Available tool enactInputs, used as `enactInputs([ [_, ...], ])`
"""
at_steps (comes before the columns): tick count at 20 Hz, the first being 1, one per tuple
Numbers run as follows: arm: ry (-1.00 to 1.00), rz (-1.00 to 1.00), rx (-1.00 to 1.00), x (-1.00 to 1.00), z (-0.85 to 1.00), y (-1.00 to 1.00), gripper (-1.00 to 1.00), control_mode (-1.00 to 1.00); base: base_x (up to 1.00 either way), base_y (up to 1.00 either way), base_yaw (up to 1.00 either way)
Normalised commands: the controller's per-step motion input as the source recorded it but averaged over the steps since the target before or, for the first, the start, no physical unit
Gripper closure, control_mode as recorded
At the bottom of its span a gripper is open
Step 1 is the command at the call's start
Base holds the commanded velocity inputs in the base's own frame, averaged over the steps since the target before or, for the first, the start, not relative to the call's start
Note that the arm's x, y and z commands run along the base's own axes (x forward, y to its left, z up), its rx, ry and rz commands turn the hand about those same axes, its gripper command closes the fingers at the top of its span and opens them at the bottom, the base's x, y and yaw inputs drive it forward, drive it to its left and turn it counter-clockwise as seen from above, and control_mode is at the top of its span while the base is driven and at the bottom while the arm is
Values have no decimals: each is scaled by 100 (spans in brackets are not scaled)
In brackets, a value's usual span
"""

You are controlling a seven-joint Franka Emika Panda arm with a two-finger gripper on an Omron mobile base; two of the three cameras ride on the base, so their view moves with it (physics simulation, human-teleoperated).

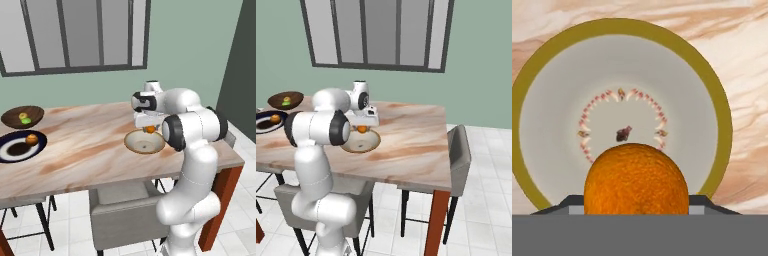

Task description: Take the fruits from the plate on the dining counter and place two fruits in each bowl.

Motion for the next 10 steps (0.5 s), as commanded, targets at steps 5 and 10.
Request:
enactInputs([
  [5, -8, 0, 0, -16, -48, 0, 100, -100, 0, 0, 0],
  [10, -8, 1, 1, -54, 0, 7, 100, -100, 0, 0, 0],
])
